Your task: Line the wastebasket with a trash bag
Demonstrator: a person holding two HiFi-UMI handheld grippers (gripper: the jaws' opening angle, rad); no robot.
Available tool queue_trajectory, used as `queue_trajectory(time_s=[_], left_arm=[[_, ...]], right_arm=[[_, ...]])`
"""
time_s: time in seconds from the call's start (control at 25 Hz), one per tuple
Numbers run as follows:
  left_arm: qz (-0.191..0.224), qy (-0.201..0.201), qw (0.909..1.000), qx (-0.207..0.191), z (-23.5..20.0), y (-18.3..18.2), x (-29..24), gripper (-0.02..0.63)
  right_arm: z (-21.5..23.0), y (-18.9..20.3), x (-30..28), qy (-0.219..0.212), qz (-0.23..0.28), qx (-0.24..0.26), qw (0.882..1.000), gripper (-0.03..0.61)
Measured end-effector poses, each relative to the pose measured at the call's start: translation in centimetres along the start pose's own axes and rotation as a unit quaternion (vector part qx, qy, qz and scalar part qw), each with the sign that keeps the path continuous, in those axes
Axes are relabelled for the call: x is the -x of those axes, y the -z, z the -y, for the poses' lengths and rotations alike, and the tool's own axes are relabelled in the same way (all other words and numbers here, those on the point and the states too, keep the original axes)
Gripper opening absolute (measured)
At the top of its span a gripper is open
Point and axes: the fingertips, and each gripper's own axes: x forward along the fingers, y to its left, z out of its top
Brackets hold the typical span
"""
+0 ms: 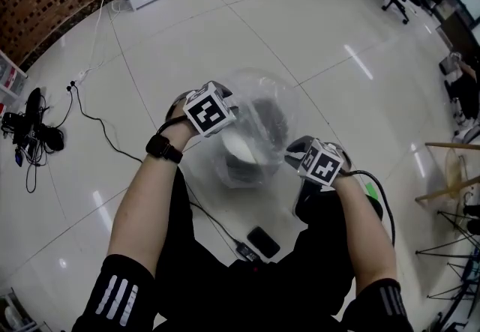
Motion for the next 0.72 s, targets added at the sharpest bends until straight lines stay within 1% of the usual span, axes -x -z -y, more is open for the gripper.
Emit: queue_trajectory(time_s=[0.04, 0.12, 0.24, 0.28, 0.36, 0.44, 0.52, 0.64, 0.72], left_arm=[[-0.012, 0.001, 0.9999, -0.002, 0.1, 0.4, -0.6, 0.156], [-0.028, 0.007, 0.9996, -0.005, 0.2, 0.9, -1.6, 0.156], [-0.051, 0.011, 0.9986, 0.002, 0.2, 1.8, -2.9, 0.156], [-0.053, 0.012, 0.9985, 0.003, 0.2, 1.8, -3.2, 0.156], [-0.036, 0.017, 0.9992, -0.005, 0.5, 0.6, -3.3, 0.156], [-0.018, 0.021, 0.9995, -0.017, 0.9, -0.6, -3.1, 0.156], [-0.015, 0.023, 0.9994, -0.021, 1.1, -1.1, -3.0, 0.156], [-0.036, 0.025, 0.9989, -0.018, 1.6, -0.5, -3.4, 0.156], [-0.051, 0.027, 0.9982, -0.018, 1.9, 0.1, -3.7, 0.156]], right_arm=[[0.2, 0.1, 0.3, 0.002, 0.002, 0.002, 1.000, 0.092], [1.0, -0.4, 1.5, 0.012, 0.023, 0.000, 1.000, 0.112], [2.3, -1.2, 4.0, 0.030, 0.057, 0.015, 0.998, 0.113], [2.6, -1.2, 5.0, 0.030, 0.061, 0.018, 0.998, 0.118], [3.2, -1.0, 7.0, 0.032, 0.064, 0.018, 0.997, 0.130], [4.8, -1.4, 9.0, 0.056, 0.076, 0.015, 0.995, 0.135], [7.4, -2.4, 10.4, 0.093, 0.101, 0.005, 0.991, 0.135], [11.2, -4.3, 11.1, 0.129, 0.144, -0.017, 0.981, 0.137], [13.4, -5.2, 10.8, 0.150, 0.162, -0.035, 0.975, 0.137]])
